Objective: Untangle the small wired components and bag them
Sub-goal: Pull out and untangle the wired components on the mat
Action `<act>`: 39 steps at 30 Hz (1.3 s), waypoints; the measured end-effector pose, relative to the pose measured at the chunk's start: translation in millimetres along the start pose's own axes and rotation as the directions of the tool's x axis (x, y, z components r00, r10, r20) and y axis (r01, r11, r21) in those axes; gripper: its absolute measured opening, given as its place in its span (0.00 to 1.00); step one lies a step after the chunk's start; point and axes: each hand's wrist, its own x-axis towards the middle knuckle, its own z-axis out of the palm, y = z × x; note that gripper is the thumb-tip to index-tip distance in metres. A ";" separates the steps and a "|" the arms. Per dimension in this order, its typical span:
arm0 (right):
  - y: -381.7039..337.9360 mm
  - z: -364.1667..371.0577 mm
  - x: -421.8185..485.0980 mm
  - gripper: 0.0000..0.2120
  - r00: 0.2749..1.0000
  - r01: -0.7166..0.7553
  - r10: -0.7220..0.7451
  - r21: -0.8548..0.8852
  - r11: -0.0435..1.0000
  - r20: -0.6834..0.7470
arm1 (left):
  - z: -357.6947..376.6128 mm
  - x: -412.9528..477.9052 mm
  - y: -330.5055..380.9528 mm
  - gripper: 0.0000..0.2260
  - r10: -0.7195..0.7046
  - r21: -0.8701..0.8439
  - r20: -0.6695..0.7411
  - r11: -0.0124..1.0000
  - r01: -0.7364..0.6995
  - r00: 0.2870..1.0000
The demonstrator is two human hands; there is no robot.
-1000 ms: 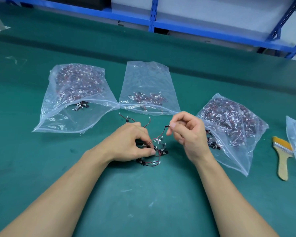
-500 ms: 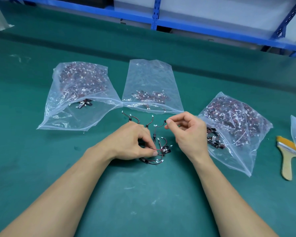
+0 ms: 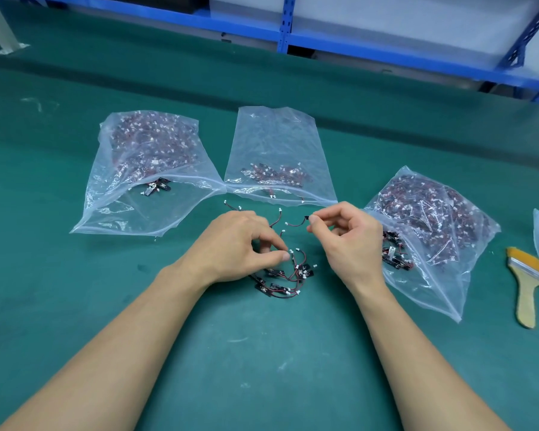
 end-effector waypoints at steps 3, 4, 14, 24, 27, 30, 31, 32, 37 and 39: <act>4.6 0.2 1.5 0.06 0.998 0.020 -0.025 -0.086 0.996 -0.059 | 3.4 0.6 -2.7 0.02 -0.004 0.023 0.026 1.000 0.003 1.000; 5.6 0.4 1.9 0.06 0.997 0.033 -0.042 -0.129 0.991 -0.068 | 4.4 1.2 -3.5 0.02 -0.010 0.031 0.033 0.999 0.009 0.999; 6.0 -4.7 2.3 0.06 0.987 0.038 0.027 -0.391 0.920 0.159 | 11.3 7.3 -7.6 0.05 -0.016 0.116 -0.024 0.993 0.018 1.000; -6.5 -8.3 -4.4 0.09 0.894 0.218 -0.075 -0.282 0.934 0.441 | 6.1 9.1 -11.5 0.11 0.032 0.212 -0.139 0.977 -0.002 0.990; -5.1 -8.1 -5.6 0.09 0.862 0.196 -0.004 -0.326 0.925 0.507 | 0.7 6.1 -16.3 0.08 -0.021 0.191 -0.251 0.979 0.071 0.968; -4.6 -9.1 -6.8 0.04 0.836 0.189 0.027 -0.333 0.924 0.549 | -2.3 4.3 -19.9 0.07 -0.103 0.145 -0.325 0.977 0.157 0.940; -4.8 -10.2 -8.0 0.04 0.823 0.184 0.035 -0.326 0.927 0.566 | -2.9 4.0 -21.0 0.08 -0.127 0.133 -0.337 0.975 0.180 0.933; -5.0 -11.3 -9.6 0.04 0.812 0.178 0.042 -0.315 0.932 0.583 | -3.3 3.6 -22.1 0.08 -0.145 0.125 -0.343 0.972 0.198 0.928; -3.7 -20.9 -22.5 0.02 0.801 0.166 0.037 -0.282 0.945 0.597 | -6.5 -1.4 -31.7 0.08 -0.215 0.121 -0.340 0.955 0.269 0.916; -3.6 -24.0 -25.8 0.02 0.813 0.163 0.024 -0.266 0.950 0.582 | -8.5 -3.6 -35.1 0.10 -0.234 0.137 -0.320 0.948 0.289 0.918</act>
